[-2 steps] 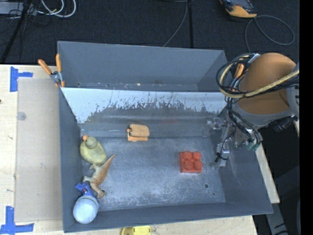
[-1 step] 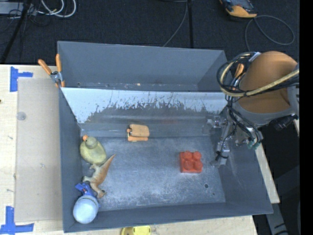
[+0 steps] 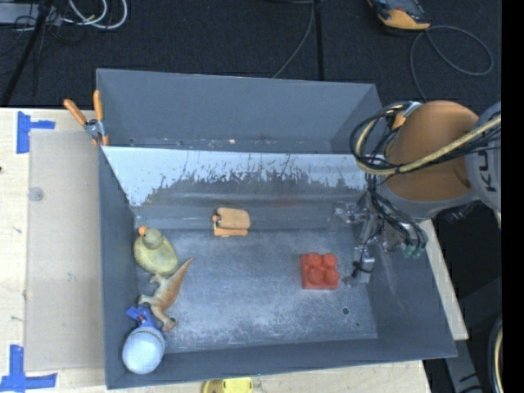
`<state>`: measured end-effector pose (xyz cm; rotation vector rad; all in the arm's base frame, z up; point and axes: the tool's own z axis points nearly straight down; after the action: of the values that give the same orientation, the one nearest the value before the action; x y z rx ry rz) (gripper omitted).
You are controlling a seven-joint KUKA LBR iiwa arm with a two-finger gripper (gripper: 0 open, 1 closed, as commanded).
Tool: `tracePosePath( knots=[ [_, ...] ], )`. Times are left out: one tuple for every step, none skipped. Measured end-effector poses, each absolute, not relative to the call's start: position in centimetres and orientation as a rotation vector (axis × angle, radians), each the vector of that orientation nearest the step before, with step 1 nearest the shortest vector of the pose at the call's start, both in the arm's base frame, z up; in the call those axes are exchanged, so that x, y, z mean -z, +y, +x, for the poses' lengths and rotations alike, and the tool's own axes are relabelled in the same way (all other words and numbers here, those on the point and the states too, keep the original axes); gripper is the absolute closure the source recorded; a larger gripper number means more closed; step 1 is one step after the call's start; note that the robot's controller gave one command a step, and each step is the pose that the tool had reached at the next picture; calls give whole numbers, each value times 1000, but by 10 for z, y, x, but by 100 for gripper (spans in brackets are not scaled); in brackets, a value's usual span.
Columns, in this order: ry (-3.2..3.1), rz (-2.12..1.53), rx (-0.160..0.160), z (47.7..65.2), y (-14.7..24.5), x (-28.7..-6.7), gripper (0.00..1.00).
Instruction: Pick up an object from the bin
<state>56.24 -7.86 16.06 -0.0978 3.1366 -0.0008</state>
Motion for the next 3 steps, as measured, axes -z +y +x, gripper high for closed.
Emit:
tracePosePath(
  knots=[
    [3137, 146, -1, 547, -72, -85, 100],
    [3137, 146, 0, 547, -72, -85, 100],
    [3134, 179, 10, 547, -46, -96, 100]
  ],
)
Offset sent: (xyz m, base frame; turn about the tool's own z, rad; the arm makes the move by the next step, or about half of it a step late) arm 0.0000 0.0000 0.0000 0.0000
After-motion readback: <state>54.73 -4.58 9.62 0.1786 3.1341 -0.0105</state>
